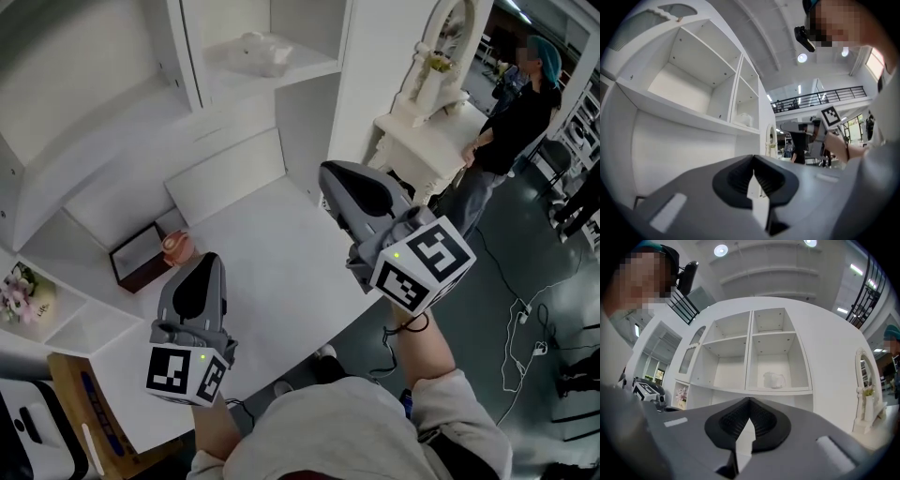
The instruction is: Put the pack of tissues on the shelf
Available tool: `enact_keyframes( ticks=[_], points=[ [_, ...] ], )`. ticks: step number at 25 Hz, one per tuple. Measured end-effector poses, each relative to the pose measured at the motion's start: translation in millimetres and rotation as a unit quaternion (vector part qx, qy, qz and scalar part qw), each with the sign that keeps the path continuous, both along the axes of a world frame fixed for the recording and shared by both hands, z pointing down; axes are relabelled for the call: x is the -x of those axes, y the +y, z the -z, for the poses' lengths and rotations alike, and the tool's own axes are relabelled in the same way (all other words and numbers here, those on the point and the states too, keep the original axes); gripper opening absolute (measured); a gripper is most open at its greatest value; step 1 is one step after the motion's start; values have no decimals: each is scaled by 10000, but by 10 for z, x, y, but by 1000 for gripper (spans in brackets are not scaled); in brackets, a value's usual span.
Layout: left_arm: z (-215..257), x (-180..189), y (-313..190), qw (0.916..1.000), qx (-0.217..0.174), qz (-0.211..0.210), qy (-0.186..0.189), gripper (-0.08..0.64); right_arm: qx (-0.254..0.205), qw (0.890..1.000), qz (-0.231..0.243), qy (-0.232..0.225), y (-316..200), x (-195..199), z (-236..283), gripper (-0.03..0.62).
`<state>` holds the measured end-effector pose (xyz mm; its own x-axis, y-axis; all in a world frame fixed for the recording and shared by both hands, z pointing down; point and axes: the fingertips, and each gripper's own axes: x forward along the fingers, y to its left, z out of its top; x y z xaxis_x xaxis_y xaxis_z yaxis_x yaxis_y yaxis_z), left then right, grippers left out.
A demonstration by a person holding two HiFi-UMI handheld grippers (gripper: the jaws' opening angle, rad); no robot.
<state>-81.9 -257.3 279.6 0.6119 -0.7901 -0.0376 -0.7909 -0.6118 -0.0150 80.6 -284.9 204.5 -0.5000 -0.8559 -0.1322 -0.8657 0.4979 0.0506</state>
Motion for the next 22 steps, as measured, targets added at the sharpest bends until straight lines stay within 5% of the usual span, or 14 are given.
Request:
enact_keyframes(
  ticks=[22],
  points=[
    [-131, -239, 460, 9953, 83, -962, -80, 0, 722, 9969, -322, -25, 875, 309, -888, -2]
  ],
)
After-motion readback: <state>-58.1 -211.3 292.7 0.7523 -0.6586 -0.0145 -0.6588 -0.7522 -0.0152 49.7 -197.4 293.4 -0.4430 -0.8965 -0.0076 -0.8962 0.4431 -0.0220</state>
